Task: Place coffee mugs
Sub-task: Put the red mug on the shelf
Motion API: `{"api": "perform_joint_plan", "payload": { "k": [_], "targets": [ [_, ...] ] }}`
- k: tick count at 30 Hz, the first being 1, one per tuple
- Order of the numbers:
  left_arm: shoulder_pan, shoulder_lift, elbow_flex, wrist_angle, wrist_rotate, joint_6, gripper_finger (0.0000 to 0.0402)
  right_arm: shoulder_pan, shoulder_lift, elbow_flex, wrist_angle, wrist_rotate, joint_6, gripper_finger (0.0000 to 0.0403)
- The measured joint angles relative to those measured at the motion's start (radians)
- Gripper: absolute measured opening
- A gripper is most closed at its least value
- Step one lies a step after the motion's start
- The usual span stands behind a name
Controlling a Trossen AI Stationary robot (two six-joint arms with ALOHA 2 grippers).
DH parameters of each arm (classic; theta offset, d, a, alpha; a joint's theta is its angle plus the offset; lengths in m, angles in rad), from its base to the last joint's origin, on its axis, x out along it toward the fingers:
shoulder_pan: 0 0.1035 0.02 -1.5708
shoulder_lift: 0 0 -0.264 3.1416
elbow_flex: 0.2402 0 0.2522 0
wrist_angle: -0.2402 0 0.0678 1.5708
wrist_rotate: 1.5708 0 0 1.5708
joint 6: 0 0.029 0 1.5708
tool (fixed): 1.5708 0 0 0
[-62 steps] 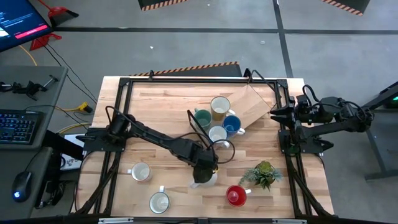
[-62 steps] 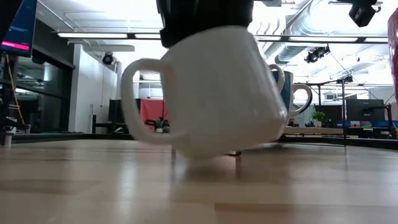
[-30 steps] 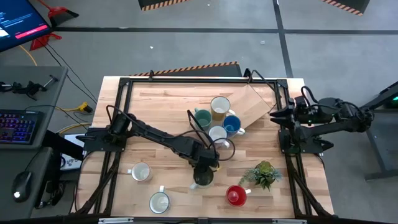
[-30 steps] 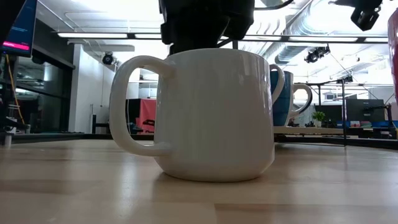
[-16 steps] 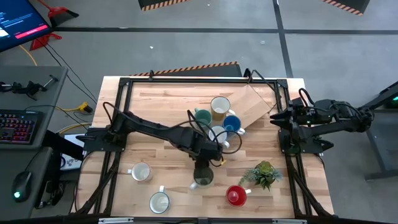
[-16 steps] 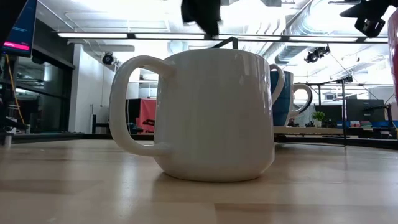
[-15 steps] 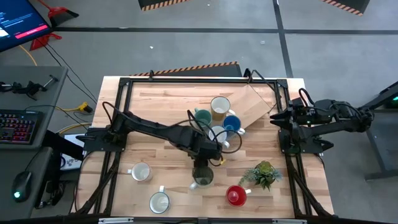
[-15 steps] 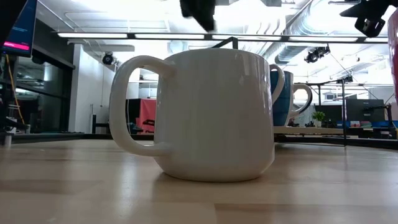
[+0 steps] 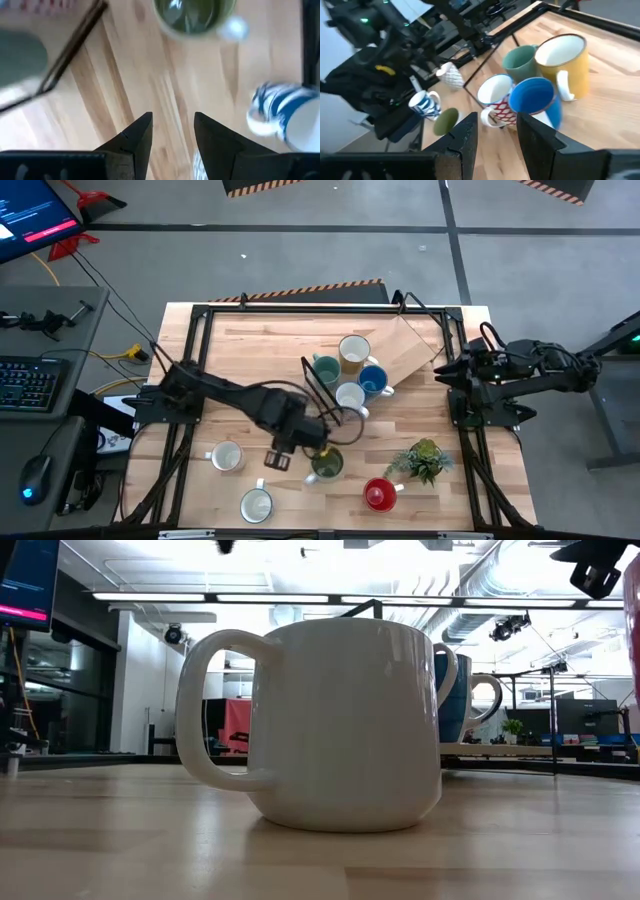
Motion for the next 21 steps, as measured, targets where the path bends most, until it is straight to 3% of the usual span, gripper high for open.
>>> {"api": "perform_joint_plan", "payload": {
  "k": [8,12,17,21],
  "targets": [
    [-0.046,-0.308,-0.439,0.027,-0.038,-0.221,0.0136,0.0,0.02,0.0,0.073,-0.017,-0.002,0.0124],
    [-0.085,-0.478,-0.622,0.125,-0.045,-0.363,0.0136,0.0,0.047,0.0,0.182,-0.019,-0.026,0.0124],
    [-0.145,-0.66,-0.831,0.355,-0.138,-0.495,0.0136,0.0,0.175,0.0,0.325,-0.089,-0.092,0.0124],
    [-0.168,-0.741,-0.956,0.438,-0.178,-0.573,0.0136,0.0,0.316,0.0,0.465,-0.182,-0.117,0.0124]
  ]
}}
